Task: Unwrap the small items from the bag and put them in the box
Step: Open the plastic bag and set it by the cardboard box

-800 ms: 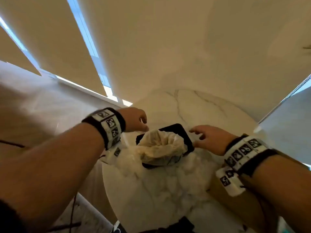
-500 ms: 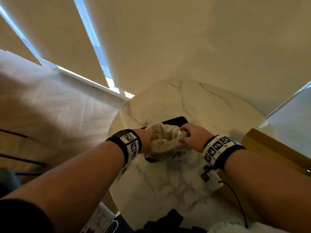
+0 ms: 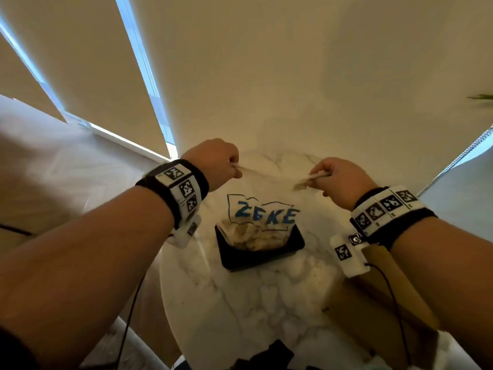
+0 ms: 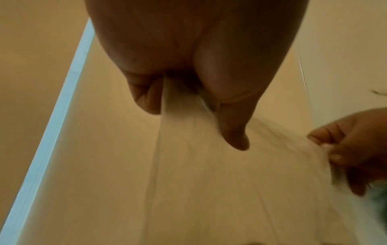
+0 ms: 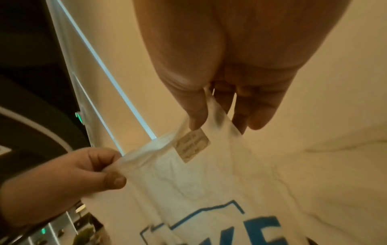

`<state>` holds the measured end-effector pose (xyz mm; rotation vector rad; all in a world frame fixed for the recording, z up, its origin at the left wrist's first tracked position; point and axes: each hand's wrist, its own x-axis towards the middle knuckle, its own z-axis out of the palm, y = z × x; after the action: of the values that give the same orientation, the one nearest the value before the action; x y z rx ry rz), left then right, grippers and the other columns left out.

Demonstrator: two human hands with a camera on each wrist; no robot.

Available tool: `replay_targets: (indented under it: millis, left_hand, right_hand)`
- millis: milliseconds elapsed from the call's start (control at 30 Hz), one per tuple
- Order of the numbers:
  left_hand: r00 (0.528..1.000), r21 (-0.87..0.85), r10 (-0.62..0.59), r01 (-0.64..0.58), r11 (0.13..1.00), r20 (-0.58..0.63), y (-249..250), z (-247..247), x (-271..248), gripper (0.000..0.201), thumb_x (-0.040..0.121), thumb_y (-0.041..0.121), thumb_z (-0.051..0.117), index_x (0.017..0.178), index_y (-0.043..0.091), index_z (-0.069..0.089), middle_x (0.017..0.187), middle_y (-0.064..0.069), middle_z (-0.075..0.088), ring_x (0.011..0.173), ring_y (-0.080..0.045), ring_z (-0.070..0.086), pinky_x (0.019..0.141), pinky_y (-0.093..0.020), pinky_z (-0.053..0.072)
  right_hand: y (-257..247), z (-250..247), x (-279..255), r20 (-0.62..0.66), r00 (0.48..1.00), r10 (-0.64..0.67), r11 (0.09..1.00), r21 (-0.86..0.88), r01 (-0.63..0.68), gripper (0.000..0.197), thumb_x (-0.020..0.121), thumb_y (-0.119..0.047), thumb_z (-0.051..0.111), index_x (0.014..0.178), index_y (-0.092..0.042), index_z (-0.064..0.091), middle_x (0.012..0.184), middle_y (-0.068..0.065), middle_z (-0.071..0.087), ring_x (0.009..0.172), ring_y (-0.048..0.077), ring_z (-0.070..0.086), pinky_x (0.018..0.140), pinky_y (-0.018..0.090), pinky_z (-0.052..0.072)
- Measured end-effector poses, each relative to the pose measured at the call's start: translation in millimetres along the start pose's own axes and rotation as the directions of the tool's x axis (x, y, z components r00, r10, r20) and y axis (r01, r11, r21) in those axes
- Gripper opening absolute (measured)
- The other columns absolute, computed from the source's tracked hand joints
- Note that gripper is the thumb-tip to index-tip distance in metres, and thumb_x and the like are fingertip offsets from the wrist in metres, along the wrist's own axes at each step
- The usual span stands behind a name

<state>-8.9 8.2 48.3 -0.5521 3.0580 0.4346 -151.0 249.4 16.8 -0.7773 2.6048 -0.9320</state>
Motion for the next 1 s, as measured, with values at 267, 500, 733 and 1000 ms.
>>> replay_targets:
  millis: [267, 500, 733, 1000]
  left_hand:
    - [0.993, -0.117, 0.065, -0.054, 0.992, 0.094, 26.1, -82.3, -37.6, 0.028, 0.095, 0.043, 0.065, 0.083, 0.020, 0.074, 0.078, 0.006, 0.072, 0.078, -0.012, 0.062, 0.069, -0.028, 0.043]
    - [0.970, -0.156, 0.047, -0.009, 0.988, 0.240, 32.5, -90.9, -65.3, 0.021, 0.095, 0.042, 0.065, 0.085, 0.025, 0.073, 0.075, 0.017, 0.075, 0.054, 0.012, 0.054, 0.068, -0.028, 0.037]
    - [0.977, -0.131, 0.018, 0.010, 0.991, 0.211, 21.7, -32.7, -59.8, 0.018, 0.093, 0.035, 0.069, 0.082, 0.020, 0.072, 0.078, 0.008, 0.075, 0.084, -0.012, 0.066, 0.080, -0.032, 0.048]
    - [0.989, -0.018, -0.074, 0.077, 0.997, 0.127, 18.1, -0.2, -56.4, 0.022, 0.092, 0.039, 0.069, 0.106, 0.022, 0.070, 0.110, 0.002, 0.068, 0.101, -0.021, 0.060, 0.085, -0.035, 0.046]
  right_hand:
    - [-27.9, -66.7, -39.5, -0.026, 0.999, -0.040, 0.830, 0.556, 0.048, 0.007, 0.090, -0.002, 0.067, 0.094, -0.007, 0.067, 0.079, 0.009, 0.074, 0.072, 0.028, 0.073, 0.068, 0.040, 0.062]
    - [-22.5, -80.4, -62.4, 0.069, 0.997, -0.038, 0.799, 0.601, -0.011, 0.007, 0.093, -0.006, 0.062, 0.094, -0.002, 0.068, 0.071, 0.012, 0.068, 0.055, 0.023, 0.064, 0.047, 0.029, 0.052]
    - [-3.9, -40.6, -68.3, 0.079, 0.991, 0.105, 0.825, 0.550, -0.131, 0.009, 0.096, -0.005, 0.062, 0.099, -0.002, 0.069, 0.086, 0.014, 0.076, 0.069, 0.022, 0.073, 0.063, 0.032, 0.058]
    - [10.9, -19.9, -69.8, -0.118, 0.984, 0.132, 0.955, 0.282, -0.095, 0.008, 0.087, -0.021, 0.076, 0.083, -0.014, 0.072, 0.076, 0.000, 0.073, 0.058, 0.006, 0.062, 0.059, 0.029, 0.050]
